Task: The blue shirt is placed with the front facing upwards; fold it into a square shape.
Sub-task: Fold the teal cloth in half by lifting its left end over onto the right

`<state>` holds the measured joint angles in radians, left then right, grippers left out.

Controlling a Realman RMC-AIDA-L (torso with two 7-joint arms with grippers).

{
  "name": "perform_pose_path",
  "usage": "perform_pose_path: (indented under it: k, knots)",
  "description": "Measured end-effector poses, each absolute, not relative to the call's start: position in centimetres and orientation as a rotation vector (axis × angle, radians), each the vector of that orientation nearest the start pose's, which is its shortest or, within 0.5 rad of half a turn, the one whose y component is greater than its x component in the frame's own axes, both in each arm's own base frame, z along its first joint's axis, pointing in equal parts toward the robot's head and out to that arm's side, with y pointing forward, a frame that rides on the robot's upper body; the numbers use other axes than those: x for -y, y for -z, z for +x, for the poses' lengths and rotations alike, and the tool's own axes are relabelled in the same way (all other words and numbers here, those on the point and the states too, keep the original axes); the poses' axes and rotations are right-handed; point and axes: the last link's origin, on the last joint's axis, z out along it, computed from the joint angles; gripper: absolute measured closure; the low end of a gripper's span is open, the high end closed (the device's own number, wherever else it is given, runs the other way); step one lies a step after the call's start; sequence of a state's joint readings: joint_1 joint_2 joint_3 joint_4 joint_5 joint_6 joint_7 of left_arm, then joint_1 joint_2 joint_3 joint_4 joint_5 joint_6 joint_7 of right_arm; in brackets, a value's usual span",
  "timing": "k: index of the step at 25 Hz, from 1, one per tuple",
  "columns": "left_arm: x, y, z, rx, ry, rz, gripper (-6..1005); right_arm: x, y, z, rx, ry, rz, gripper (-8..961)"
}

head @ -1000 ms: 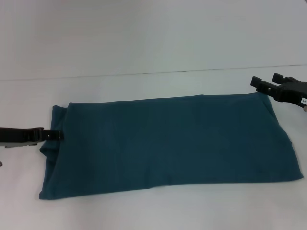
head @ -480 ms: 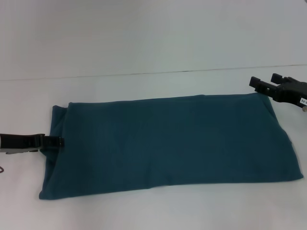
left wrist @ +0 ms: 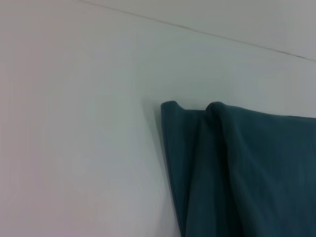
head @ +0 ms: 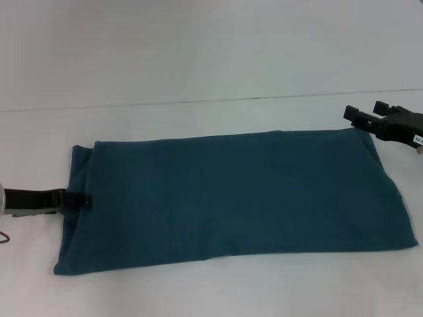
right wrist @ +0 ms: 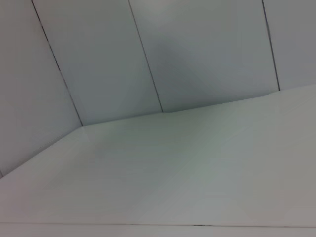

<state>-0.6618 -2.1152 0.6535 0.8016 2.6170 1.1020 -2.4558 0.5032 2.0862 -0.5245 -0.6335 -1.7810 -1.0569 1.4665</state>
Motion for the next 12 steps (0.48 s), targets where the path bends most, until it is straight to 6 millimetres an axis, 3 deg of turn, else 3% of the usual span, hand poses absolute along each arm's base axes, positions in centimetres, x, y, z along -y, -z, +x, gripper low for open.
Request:
perform_pose_path:
  k: [12]
  knots:
    - [-39.2,-0.4,-29.5,1.618,0.15,-2.04,141,-38.1,-5.1,32.1,-0.95,-0.713,-1.974,83]
